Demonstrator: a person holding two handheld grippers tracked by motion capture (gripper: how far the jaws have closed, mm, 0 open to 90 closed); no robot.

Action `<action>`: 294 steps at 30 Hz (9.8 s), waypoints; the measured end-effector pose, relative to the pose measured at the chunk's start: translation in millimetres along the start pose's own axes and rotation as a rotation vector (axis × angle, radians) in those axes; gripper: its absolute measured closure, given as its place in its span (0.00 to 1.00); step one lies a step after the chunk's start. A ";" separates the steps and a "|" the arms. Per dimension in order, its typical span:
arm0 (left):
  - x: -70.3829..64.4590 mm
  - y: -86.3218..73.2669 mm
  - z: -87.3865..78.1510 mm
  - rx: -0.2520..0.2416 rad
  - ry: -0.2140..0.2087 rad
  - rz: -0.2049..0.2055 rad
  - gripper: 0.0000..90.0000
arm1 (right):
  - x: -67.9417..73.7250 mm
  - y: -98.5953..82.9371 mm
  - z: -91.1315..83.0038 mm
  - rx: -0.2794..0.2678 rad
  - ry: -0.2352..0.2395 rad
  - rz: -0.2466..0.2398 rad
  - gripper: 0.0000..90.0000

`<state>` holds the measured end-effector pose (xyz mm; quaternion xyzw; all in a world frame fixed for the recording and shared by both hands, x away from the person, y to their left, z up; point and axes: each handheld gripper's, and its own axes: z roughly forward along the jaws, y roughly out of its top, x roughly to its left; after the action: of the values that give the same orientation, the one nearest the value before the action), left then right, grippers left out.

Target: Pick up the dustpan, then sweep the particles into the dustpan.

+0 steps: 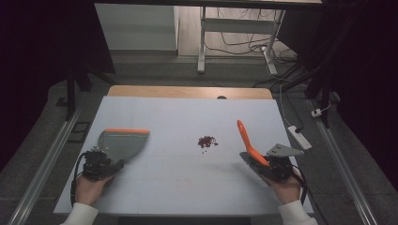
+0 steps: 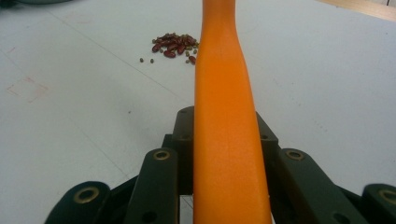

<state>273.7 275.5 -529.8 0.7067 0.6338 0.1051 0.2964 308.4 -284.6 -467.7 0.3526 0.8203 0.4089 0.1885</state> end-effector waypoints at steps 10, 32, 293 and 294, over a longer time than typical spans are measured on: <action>12.0 -3.8 -5.5 -0.030 -0.032 -0.038 0.68 | 0.8 0.0 -0.7 0.002 -0.003 0.003 0.78; 34.4 16.5 -8.5 -0.110 -0.126 0.115 0.68 | -2.2 3.4 2.8 -0.029 -0.045 0.050 0.79; -85.3 60.4 41.0 0.199 -0.526 0.666 0.68 | 44.9 103.7 203.7 0.106 0.180 -0.161 0.79; -85.3 60.4 41.0 0.199 -0.526 0.666 0.68 | 47.0 103.5 202.7 0.114 0.178 -0.161 0.79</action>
<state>330.7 180.8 -510.0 0.9004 0.2812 -0.0502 0.3281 441.5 -98.0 -506.0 0.2580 0.8814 0.3748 0.1271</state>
